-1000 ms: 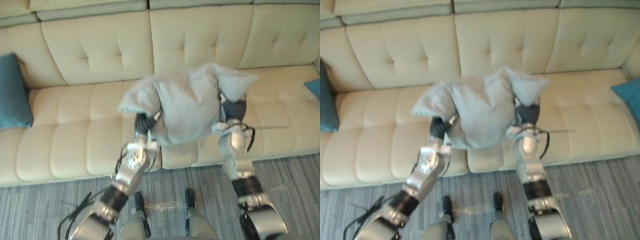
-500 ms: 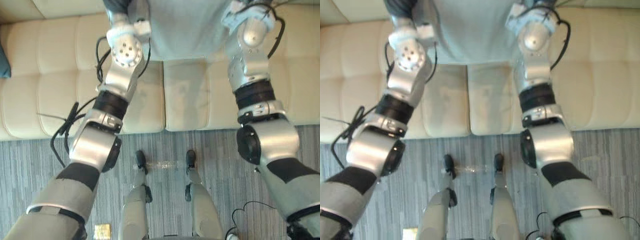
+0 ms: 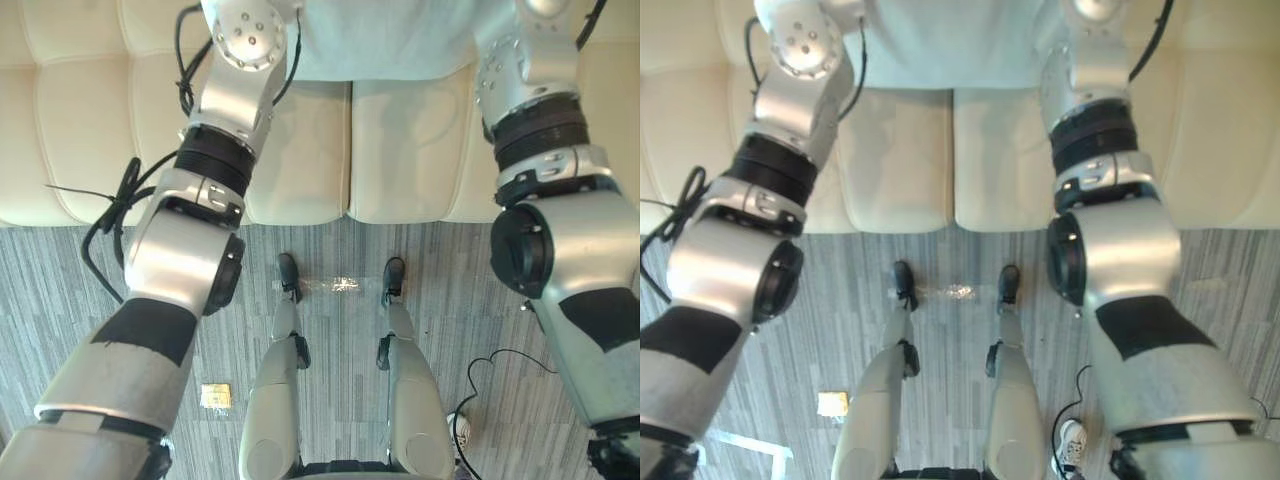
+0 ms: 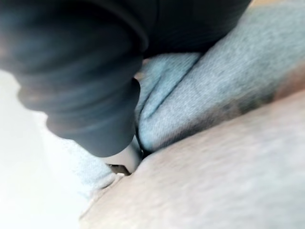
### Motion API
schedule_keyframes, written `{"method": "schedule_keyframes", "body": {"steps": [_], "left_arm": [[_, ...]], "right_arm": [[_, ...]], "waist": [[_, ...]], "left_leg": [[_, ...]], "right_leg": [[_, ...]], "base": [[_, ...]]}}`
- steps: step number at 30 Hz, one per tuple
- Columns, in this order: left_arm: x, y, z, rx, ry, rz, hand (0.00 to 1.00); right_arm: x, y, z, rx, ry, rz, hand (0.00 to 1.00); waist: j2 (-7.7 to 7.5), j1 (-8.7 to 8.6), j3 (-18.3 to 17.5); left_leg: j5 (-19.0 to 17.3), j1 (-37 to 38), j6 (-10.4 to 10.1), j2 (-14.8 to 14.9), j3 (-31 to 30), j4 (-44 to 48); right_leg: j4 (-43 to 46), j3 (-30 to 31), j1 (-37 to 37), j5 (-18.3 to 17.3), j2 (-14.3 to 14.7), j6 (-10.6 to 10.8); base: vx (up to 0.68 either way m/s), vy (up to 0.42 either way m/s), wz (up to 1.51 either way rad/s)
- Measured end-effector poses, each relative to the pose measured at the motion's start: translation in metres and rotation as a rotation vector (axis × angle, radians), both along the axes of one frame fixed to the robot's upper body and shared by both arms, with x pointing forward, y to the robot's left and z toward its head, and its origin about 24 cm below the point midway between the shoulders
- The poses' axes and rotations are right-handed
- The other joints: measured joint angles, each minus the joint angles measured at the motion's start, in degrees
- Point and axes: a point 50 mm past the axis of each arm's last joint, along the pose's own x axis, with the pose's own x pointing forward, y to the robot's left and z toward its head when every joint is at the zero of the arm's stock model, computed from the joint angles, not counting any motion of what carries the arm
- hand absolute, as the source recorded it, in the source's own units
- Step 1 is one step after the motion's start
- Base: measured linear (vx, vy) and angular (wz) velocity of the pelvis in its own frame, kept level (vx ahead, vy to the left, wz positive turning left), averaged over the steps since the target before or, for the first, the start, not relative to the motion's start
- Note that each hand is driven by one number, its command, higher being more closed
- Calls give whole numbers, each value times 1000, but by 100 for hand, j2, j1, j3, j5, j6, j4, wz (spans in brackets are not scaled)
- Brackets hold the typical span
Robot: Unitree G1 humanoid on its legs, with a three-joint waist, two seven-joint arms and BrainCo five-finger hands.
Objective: Pick up cushions and gather them together orderly.
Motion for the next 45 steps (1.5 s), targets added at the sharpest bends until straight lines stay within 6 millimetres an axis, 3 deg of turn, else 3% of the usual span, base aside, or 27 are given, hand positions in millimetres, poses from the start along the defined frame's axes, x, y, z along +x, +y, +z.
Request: {"method": "schedule_keyframes", "body": {"steps": [4,9,13,19,22,28,30,34,35,37,38,40,41,43,44,45], "left_arm": [[1,-8,-3,-72,26,-81,0],[4,-17,-8,-148,67,-197,0],[10,-15,-18,-117,116,-228,0],[16,-12,-24,-77,162,-233,0],[22,-11,-41,-54,211,-249,0],[22,2,-43,-60,198,-246,0],[20,8,-54,-63,185,-246,0],[12,20,-107,-50,208,-252,0],[6,24,-130,-47,228,-259,0],[-7,31,-186,-40,323,-270,0],[-12,34,-201,-37,350,-275,0],[-36,43,-268,-28,511,-301,0],[-45,47,-291,-35,579,-302,0],[-74,54,-344,-59,738,-301,0],[-84,55,-357,-63,784,-303,0],[-108,59,-389,-67,894,-298,0]], "right_arm": [[-6,1,6,-26,-38,2,0],[-3,-19,-4,-62,-13,-14,0],[7,-39,-26,-91,57,-33,0],[15,-44,-42,-143,120,3,0],[25,-52,-69,-149,206,19,0],[26,-71,-86,-132,247,7,0],[24,-79,-97,-126,251,2,0],[10,-94,-146,-133,266,-1,0],[0,-100,-168,-129,271,-6,0],[-16,-105,-224,-105,357,-7,0],[-21,-105,-240,-102,386,-9,0],[-47,-103,-310,-81,548,3,0],[-56,-101,-333,-65,614,11,0],[-85,-96,-385,-26,762,29,0],[-94,-95,-398,-20,803,35,0],[-119,-88,-430,0,912,54,0]], "waist": [[-2,37,1],[-4,40,1],[-10,25,-3],[-15,-8,-3],[-57,-55,-25],[-59,-72,-24],[-63,-77,-21],[-93,-71,-63],[-96,-71,-62],[-115,-79,-268],[-136,-83,-363],[-249,-90,-504],[-278,-105,-567],[-329,-119,-707],[-338,-124,-720],[-347,-128,-861]], "left_leg": [[0,-66,-1,33,64,0],[0,18,-1,89,149,1],[0,221,-2,72,160,0],[119,281,-12,47,155,-2],[117,445,-35,64,154,-5],[137,479,-24,95,149,-5],[128,574,-32,124,158,-9],[21,963,-87,122,154,-9],[15,1106,-91,132,138,-8],[-134,1278,-90,131,156,-8],[-166,1291,-118,130,156,-8],[-262,1533,-164,150,188,-8],[-286,1594,-152,157,220,-7],[-365,1769,-185,173,298,-7],[-387,1868,-185,175,311,-6],[-418,2049,-190,173,328,-5]], "right_leg": [[18,0,-97,-1,9,1],[339,-22,-172,-32,27,33],[747,-25,-168,-170,-24,74],[791,-47,-111,-200,-53,33],[857,-64,30,-236,-35,23],[910,-61,41,-221,9,-15],[912,-33,140,-226,14,-11],[1079,-15,458,-475,2,35],[1149,-23,583,-564,1,22],[1249,-31,720,-773,13,28],[1276,-31,717,-826,16,26],[1320,14,895,-954,43,9],[1313,35,942,-977,55,5],[1208,83,1133,-990,84,4],[1141,94,1246,-989,92,4],[1048,86,1457,-989,98,5]], "base": [[10,38,-4],[-5,35,-6],[-13,31,1],[-32,5,3],[-45,-12,0],[-29,-24,-1],[20,-39,1],[59,-44,4],[105,-67,8],[102,-67,5],[98,-47,-4],[155,-70,-11],[156,-78,-14],[143,-52,-15],[137,-42,-13],[111,-37,-6]]}}
